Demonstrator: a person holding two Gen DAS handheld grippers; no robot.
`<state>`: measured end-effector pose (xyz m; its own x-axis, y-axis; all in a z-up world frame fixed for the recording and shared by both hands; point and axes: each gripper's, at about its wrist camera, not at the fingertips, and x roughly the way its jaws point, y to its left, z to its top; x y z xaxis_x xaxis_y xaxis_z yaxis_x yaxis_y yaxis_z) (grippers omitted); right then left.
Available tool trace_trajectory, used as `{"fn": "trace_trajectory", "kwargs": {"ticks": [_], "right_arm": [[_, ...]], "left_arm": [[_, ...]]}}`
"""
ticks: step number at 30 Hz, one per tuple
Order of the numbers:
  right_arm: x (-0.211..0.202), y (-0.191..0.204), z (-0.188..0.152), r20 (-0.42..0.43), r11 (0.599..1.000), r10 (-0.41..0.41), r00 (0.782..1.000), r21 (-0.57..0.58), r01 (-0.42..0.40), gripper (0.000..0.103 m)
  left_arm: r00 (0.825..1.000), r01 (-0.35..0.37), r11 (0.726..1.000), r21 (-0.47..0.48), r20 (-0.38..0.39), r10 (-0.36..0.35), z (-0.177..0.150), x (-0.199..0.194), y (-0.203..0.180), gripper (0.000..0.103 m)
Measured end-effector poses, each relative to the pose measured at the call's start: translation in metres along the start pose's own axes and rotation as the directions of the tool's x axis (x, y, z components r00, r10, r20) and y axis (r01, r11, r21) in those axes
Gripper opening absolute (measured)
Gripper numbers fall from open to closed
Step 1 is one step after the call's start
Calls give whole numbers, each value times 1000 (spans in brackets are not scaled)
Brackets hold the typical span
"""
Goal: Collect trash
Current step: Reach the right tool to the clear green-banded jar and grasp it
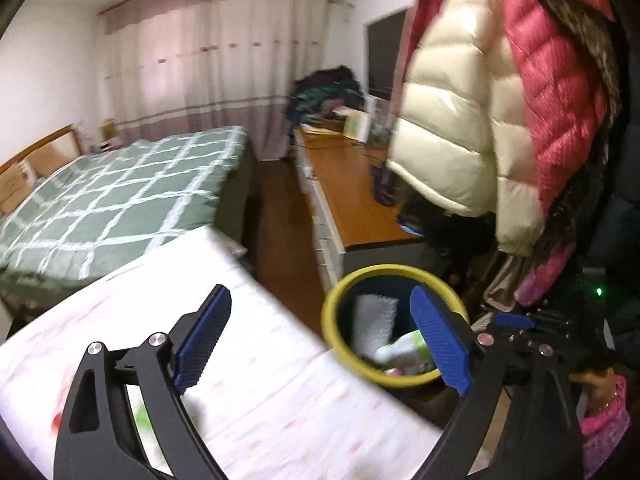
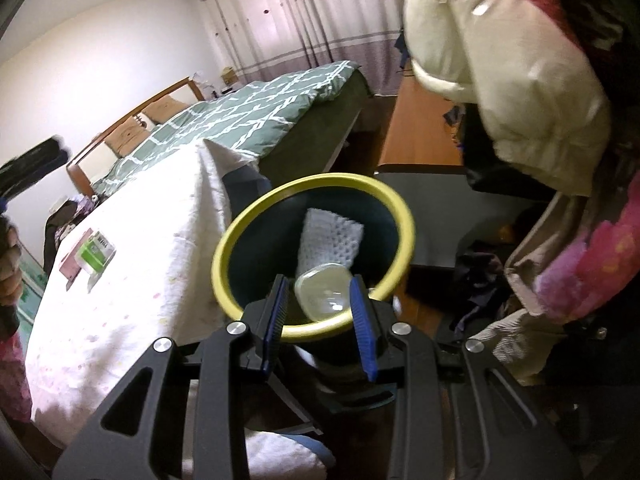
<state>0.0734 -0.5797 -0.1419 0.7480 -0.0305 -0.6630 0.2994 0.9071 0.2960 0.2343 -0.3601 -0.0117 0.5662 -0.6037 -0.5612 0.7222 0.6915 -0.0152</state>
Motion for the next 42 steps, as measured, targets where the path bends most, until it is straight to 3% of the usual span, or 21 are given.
{"fn": "trace_trajectory", "kwargs": {"ticks": [4, 8, 15, 22, 28, 30, 32, 42], "right_arm": [[8, 26, 3, -17, 999, 21, 1000, -37, -22, 31], [18, 58, 6, -38, 995, 44, 998, -88, -47, 31], [40, 138, 10, -85, 971, 105, 991, -207, -121, 31], [67, 217, 14, -158, 917, 174, 972, -334, -218, 38], [90, 275, 19, -222, 839, 246, 943, -438, -322, 67], [98, 289, 20, -231, 813, 266, 936, -469, -346, 81], [106, 301, 22, -241, 785, 273, 931, -503, -361, 88], [154, 338, 28, -311, 665, 247, 918, -634, -395, 94]], "left_arm": [[992, -120, 991, -60, 28, 122, -31, -48, 53, 92], [963, -260, 960, -109, 43, 266, -68, -93, 110, 94], [924, -369, 891, -265, -2, 382, -132, -131, 204, 94], [916, -387, 854, -348, -38, 400, -182, -134, 254, 94], [931, -349, 863, -367, -28, 364, -191, -124, 253, 95], [933, -344, 865, -364, -28, 359, -191, -123, 251, 95], [936, -338, 869, -362, -27, 352, -190, -122, 249, 95], [948, -304, 880, -365, -26, 317, -188, -119, 245, 95]]}}
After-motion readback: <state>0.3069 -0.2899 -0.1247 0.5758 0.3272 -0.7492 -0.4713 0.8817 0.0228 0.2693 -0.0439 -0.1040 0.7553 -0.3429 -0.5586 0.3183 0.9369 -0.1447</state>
